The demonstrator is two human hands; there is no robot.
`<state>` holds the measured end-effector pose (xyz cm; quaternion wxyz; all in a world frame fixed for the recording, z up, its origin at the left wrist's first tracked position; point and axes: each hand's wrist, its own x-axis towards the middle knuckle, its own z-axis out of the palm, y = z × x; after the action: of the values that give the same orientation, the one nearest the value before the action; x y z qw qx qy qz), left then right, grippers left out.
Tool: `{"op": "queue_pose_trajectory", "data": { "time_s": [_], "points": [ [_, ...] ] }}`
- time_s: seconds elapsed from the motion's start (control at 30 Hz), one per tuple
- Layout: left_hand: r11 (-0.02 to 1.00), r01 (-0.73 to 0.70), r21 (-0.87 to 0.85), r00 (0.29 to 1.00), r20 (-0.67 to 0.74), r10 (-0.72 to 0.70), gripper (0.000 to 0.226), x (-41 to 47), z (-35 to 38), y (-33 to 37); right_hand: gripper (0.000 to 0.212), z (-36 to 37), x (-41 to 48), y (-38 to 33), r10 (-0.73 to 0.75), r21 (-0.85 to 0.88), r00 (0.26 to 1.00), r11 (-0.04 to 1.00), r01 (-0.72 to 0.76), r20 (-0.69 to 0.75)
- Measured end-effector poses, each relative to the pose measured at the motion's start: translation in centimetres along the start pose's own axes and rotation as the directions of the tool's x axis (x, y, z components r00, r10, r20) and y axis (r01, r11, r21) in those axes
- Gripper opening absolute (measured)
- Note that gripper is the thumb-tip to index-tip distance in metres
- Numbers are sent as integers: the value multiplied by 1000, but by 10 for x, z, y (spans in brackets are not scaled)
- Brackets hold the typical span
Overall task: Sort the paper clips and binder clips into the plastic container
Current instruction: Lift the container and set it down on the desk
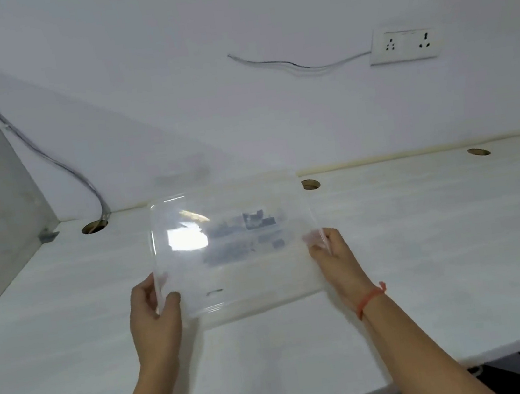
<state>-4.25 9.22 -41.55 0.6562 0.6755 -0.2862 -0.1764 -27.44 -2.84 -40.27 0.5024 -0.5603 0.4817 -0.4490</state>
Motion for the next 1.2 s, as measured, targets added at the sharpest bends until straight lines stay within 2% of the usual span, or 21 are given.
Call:
{"op": "queue_pose_trajectory", "data": {
  "time_s": [0.1,0.23,0.33,0.47,0.6,0.87,1.1,1.2],
  "points": [
    [999,-36,-1,999,30,36,45,33,10,6,32,20,39,-12,-20,-42,1000,999,20,1],
    [998,15,56,999,43,-18,43,75,27,10,36,41,76,-17,18,-18,1000,1000,-17,18],
    [993,43,106,999,27,-46,36,96,36,4,30,50,92,-13,41,-27,999,999,-41,-11],
    [977,30,211,998,-59,-18,30,101,39,-2,16,52,93,-10,-4,-50,999,999,2,-42],
    [937,-16,349,989,-133,67,26,80,33,0,12,44,73,-9,-25,-103,999,995,21,-42],
    [878,-31,478,963,-221,154,23,3,3,16,18,6,-9,-3,-24,-43,994,999,19,-109],
    [795,-61,604,964,-172,205,22,-33,-12,24,14,-18,-53,10,-7,-183,988,983,-21,-152],
    [755,-72,652,972,-123,199,27,-32,-15,20,26,-20,-60,12,27,-239,986,969,-66,-162]
  ]
}}
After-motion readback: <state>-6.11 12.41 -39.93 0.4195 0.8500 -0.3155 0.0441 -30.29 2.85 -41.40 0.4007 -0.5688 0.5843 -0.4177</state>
